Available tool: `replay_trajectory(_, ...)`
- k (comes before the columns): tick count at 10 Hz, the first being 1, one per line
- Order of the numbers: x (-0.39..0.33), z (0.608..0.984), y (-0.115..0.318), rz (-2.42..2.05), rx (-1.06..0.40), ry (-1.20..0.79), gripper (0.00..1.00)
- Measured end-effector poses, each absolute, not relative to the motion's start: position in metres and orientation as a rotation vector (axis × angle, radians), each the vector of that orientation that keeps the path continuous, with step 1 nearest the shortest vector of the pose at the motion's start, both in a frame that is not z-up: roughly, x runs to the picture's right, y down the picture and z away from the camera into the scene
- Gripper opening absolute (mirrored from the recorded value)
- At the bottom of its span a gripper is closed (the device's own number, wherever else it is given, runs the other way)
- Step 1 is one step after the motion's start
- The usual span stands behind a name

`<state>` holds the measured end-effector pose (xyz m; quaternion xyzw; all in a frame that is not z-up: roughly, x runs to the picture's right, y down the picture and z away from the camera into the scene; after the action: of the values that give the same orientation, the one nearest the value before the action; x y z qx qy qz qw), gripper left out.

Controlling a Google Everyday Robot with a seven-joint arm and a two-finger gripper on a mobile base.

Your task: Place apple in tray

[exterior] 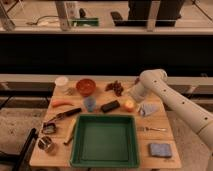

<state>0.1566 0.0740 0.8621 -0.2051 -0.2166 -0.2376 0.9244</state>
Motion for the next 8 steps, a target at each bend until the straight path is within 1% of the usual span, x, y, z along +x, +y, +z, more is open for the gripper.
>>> replay_trajectory(2, 0.157, 0.879, 0.077, -0.473, -0.421, -0.450, 0.80)
replay_trajectory(6, 0.171, 0.898, 0.084, -0.449, -0.422, -0.437, 0.80)
replay_trajectory(8, 0.181, 0.904, 0.081, -0.439, -0.414, -0.424, 0.80)
